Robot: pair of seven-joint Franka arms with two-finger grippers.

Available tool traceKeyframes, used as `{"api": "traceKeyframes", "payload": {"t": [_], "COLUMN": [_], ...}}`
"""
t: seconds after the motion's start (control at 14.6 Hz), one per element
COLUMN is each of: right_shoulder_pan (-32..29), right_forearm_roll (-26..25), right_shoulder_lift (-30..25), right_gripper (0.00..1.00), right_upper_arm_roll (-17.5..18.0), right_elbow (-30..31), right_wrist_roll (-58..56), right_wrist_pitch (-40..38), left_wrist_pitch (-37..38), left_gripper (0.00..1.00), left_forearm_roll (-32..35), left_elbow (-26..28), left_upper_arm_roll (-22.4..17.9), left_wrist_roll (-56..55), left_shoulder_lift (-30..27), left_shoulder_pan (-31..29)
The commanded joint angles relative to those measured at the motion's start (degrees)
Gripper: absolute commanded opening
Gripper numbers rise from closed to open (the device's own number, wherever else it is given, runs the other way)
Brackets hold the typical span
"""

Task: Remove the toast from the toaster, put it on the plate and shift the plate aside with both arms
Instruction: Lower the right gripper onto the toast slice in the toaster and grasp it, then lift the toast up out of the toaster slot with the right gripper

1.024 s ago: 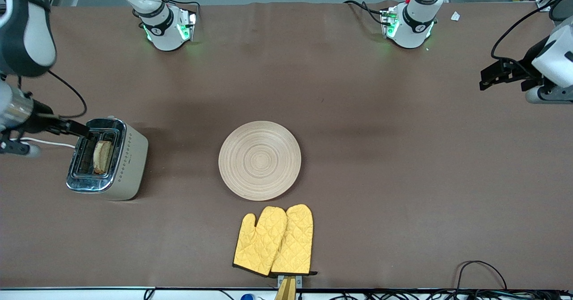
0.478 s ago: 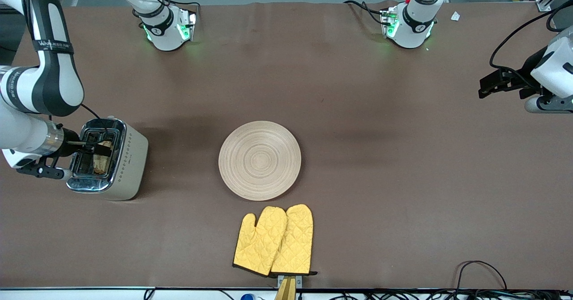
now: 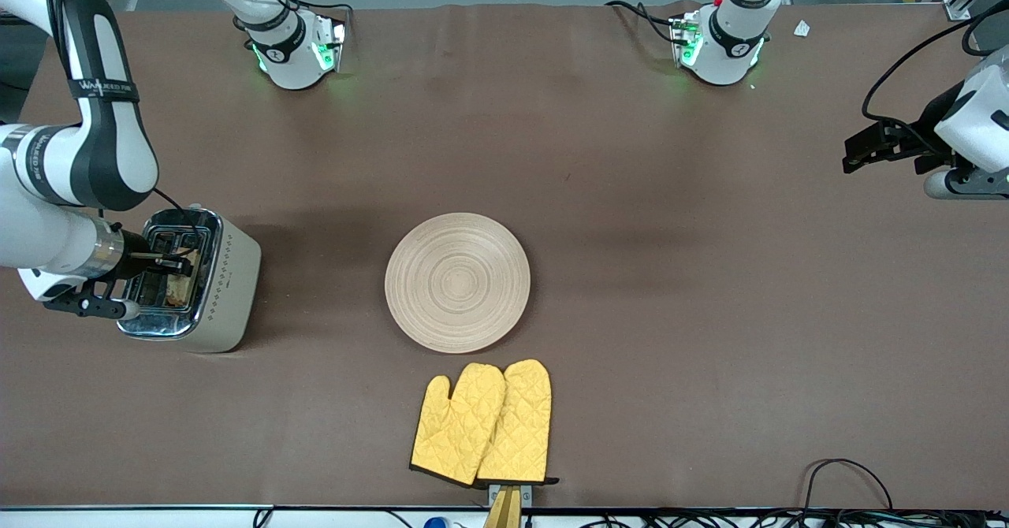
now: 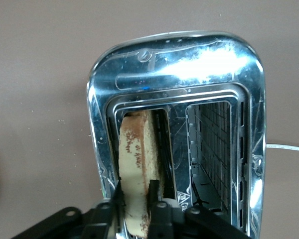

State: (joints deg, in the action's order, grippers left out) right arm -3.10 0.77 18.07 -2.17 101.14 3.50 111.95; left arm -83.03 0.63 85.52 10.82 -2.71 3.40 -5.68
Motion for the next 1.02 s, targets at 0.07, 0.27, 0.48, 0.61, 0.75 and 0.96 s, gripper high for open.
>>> {"api": "traceKeyframes", "payload": {"t": [0.07, 0.27, 0.48, 0.61, 0.75, 0.96], "right_shoulder_pan": [-0.1, 0.3, 2.2, 6.0, 10.2, 14.9], "right_forearm_roll": [-0.7, -0.4, 0.1, 0.9, 3.0, 5.5], "right_shoulder_lift": [-0.3, -4.7, -9.2, -9.6, -9.2, -7.0], "right_gripper": [0.00, 0.00, 0.00, 0.00, 0.00, 0.00], "right_upper_arm_roll": [0.2, 0.5, 1.3, 1.4, 1.2, 1.3], "right_elbow": [-3.7, -4.7, -5.0, -5.0, -5.0, -4.6], "right_wrist_roll": [0.4, -0.3, 0.7, 3.0, 3.7, 4.9], "right_wrist_pitch": [-1.0, -5.3, -7.4, -7.1, -5.4, -0.4], "left_wrist_pitch": [0.1, 0.1, -0.4, -0.4, -0.4, -0.4], "left_gripper": [1.00, 1.00, 1.00, 1.00, 1.00, 1.00], "left_forearm_roll": [-0.5, -0.6, -0.7, -0.7, -0.7, -0.7], "left_elbow": [-0.5, -0.5, -0.6, -0.5, -0.5, -0.5], "left_upper_arm_roll": [0.0, 0.1, 0.2, 0.2, 0.2, 0.2], "left_wrist_roll": [-0.7, -0.9, -0.9, -1.0, -1.0, -0.9], "left_shoulder_lift": [-0.2, -0.2, -0.2, -0.2, -0.1, -0.1], "left_shoulder_pan": [0.2, 0.1, 0.3, 0.4, 0.3, 0.0]}}
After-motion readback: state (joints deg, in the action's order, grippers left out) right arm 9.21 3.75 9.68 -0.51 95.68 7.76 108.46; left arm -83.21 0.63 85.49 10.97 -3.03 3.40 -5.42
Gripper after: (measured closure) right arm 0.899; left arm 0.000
